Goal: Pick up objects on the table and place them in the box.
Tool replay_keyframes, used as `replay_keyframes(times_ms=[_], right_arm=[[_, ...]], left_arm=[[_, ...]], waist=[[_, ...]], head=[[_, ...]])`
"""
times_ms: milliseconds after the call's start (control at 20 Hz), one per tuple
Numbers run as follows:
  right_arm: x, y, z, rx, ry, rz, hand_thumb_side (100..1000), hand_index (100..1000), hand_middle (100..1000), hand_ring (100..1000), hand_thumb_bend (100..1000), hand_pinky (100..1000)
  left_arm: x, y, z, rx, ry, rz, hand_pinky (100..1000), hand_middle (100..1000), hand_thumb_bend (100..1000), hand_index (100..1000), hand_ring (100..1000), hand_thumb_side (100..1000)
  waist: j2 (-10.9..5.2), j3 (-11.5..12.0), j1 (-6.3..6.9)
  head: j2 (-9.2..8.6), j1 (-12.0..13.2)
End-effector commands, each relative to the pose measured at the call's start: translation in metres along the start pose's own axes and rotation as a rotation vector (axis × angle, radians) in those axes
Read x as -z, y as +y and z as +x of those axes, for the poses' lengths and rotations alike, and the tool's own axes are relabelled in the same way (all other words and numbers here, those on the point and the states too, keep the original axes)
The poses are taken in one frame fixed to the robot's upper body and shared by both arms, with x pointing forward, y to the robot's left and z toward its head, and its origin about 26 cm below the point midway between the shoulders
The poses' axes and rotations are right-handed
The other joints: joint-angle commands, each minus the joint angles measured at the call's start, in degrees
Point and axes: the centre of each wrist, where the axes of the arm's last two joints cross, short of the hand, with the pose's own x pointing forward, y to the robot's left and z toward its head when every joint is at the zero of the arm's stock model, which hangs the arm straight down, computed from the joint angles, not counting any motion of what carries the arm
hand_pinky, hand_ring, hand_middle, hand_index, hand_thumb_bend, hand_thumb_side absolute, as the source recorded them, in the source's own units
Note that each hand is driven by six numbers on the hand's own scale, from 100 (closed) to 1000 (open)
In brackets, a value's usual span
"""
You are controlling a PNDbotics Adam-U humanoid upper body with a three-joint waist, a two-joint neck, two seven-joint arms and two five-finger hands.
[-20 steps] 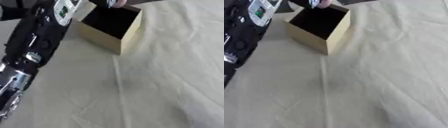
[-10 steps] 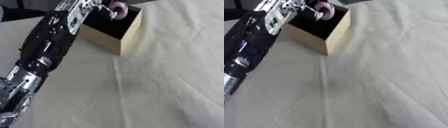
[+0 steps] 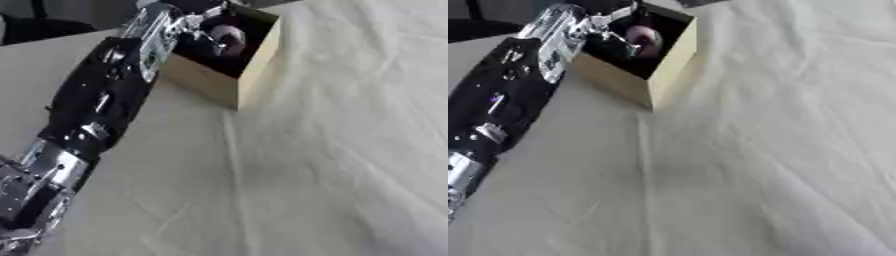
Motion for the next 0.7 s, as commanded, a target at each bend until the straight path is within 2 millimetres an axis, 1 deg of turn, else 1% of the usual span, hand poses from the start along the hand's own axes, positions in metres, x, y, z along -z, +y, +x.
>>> replay_keyframes(times_ms=[50, 100, 150, 250, 300, 350, 450, 700], right_arm=[[0.003, -0.006, 0.006, -0.011, -0.025, -0.007, 797, 776, 600, 634, 100, 804], [0.003, -0.006, 0.006, -0.011, -0.024, -0.007, 797, 776, 600, 634, 100, 804], [0.002, -0.006, 0.006, -0.011, -0.023, -0.006, 798, 776, 600, 634, 100, 805], [0.002, -0.006, 0.006, -0.012, -0.019, -0.006, 798, 776, 600, 634, 100, 804], [0.001, -0.006, 0.005, -0.012, -0.017, -0.006, 798, 776, 600, 633, 100, 804], [0.001, -0.006, 0.005, -0.012, -0.014, -0.006, 798, 776, 600, 633, 100, 804], [0.0, -0.007, 0.005, -0.013, -0.011, -0.006, 798, 776, 600, 633, 100, 804], [-0.002, -0.007, 0.004, -0.016, 0.001, -0.007, 798, 776, 600, 633, 100, 804]], left_arm=[[-0.001, 0.011, -0.005, 0.023, 0.001, 0.027, 525, 629, 117, 723, 645, 119], [-0.002, 0.011, -0.005, 0.029, -0.004, 0.026, 628, 718, 282, 802, 743, 195], [-0.002, 0.012, -0.004, 0.043, -0.012, 0.025, 681, 760, 355, 842, 789, 242], [-0.003, 0.015, -0.003, 0.076, -0.027, 0.025, 740, 814, 454, 882, 847, 315], [-0.003, 0.018, -0.003, 0.09, -0.028, 0.032, 763, 826, 499, 888, 864, 349], [-0.004, 0.021, -0.002, 0.102, -0.028, 0.044, 780, 837, 527, 898, 876, 379], [-0.005, 0.028, -0.001, 0.112, -0.023, 0.07, 785, 845, 564, 905, 881, 426], [-0.01, 0.045, 0.0, 0.105, 0.012, 0.153, 778, 836, 525, 899, 872, 433]], waist=[[-1.23, 0.0, -0.35], [-1.23, 0.0, -0.34], [-1.25, 0.1, -0.33], [-1.31, 0.2, -0.36], [-1.35, 0.3, -0.39], [-1.4, 0.3, -0.44], [-1.51, 0.5, -0.52], [-2.03, 1.2, -0.67]], head=[[-0.06, 0.2], [-0.04, 0.2], [0.03, 0.2], [0.23, 0.2], [0.33, 0.3], [0.45, 0.3], [0.6, 0.2], [1.4, 0.4]])
